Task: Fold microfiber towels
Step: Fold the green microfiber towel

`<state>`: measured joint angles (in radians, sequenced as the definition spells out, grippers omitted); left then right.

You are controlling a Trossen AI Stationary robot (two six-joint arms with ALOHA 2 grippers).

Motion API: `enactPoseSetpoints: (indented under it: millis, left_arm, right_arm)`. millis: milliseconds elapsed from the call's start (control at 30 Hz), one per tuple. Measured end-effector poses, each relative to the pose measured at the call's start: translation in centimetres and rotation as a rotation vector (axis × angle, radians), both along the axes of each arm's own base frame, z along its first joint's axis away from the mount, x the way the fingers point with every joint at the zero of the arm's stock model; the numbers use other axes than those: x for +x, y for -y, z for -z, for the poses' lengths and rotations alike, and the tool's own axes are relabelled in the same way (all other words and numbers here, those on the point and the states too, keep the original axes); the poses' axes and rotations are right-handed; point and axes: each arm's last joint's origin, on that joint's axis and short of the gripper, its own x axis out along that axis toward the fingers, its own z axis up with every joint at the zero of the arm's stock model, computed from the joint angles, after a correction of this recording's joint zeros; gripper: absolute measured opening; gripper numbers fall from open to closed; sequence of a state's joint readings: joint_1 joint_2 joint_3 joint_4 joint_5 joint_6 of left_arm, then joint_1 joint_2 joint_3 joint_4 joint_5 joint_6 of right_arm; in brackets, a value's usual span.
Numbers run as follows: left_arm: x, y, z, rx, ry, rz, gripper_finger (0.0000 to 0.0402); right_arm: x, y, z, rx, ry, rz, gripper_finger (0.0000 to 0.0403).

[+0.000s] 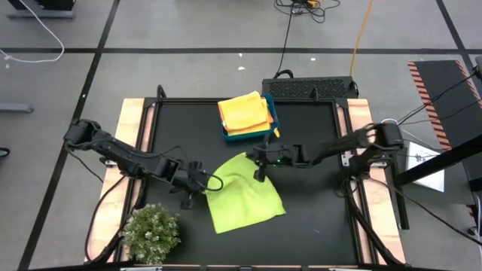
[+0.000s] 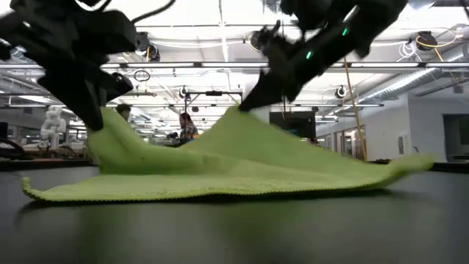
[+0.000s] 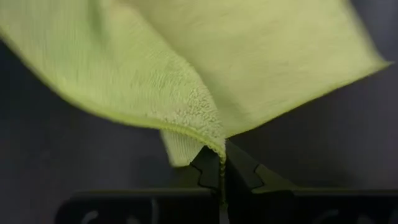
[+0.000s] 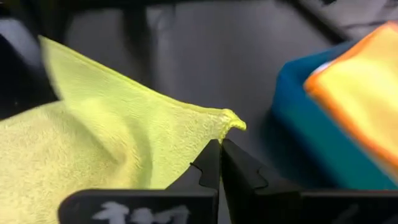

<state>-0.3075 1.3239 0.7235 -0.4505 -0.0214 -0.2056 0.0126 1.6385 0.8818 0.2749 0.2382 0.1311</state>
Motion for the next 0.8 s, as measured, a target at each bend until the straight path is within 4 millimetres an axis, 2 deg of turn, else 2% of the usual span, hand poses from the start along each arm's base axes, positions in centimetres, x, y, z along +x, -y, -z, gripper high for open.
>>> enactPoseSetpoints:
  millis: [200,367,500,800]
  left_arm:
    - [0.0,-1.9,0.3,0.102,-0.033,-0.107,0.001]
    - [0.5,-3.5,-0.3,0.139,-0.034,-0.136,0.0004]
    - [1.2,-4.5,-1.6,0.165,-0.012,-0.139,0.0008]
    - [2.5,-5.8,-5.8,0.287,0.038,-0.161,0.0006]
  right_arm:
    - [-2.4,-2.5,-3.3,-0.109,-0.008,0.036,0.0]
    - [-3.9,-3.7,-4.7,-0.18,-0.02,0.081,0.0]
    - [-4.8,-4.2,-5.4,-0.197,-0.015,0.097,0.0]
    - [-6.9,-3.9,-6.2,-0.199,0.035,0.126,0.0]
